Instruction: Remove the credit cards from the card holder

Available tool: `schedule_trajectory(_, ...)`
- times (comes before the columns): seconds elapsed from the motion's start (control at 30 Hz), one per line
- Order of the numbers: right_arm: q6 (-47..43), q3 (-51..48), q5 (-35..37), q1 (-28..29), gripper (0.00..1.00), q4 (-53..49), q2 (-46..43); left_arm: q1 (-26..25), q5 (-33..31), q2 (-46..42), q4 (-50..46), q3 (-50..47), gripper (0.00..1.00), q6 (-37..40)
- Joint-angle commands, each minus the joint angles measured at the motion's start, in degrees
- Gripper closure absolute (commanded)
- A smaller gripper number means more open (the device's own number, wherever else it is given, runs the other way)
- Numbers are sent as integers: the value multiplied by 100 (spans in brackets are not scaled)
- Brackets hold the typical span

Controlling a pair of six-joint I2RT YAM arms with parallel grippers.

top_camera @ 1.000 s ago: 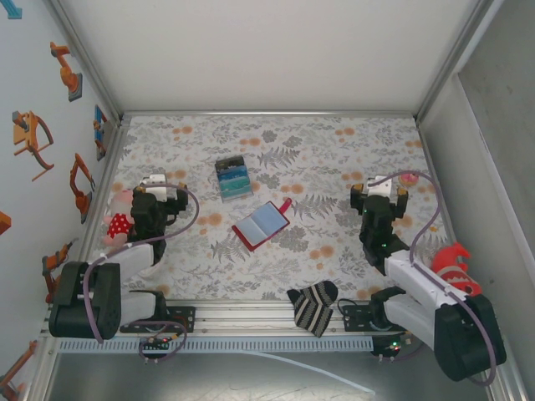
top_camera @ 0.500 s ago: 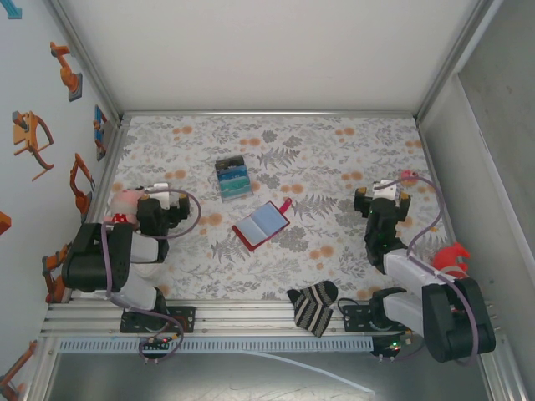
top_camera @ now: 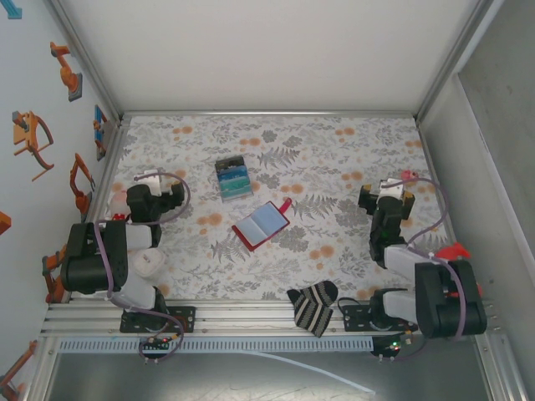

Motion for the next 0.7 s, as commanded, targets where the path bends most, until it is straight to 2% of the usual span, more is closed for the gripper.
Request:
schedule_trajectory(0.0, 104, 30, -164, -86, 1, 637, 346, -10, 96, -35, -109, 31, 3, -119)
schedule_trajectory(0.27, 303, 13, -389, -342, 1, 1402, 1148, -77, -43, -35, -171, 61, 3, -85)
schedule_trajectory(0.43, 512, 199, -1122, -702, 1, 1342, 1538, -115, -133, -35, -189, 71, 3, -67)
schedule_trajectory(0.47, 495, 310, -1444, -773, 1, 1334, 1662, -117, -140, -36, -189, 71, 3, -60)
schedule_trajectory(0.5, 421, 497, -1868, -825, 1, 797, 1559, -121, -151, -34, -194, 71, 3, -58)
schedule_trajectory(0.57, 189, 774, -2456, -839, 1, 495, 1649, -124, -158, -35, -205, 79, 3, -57)
schedule_trajectory(0.67, 187, 751, -2660, -907, 1, 464, 1626, -124, -164, -41, -206, 79, 3, -56)
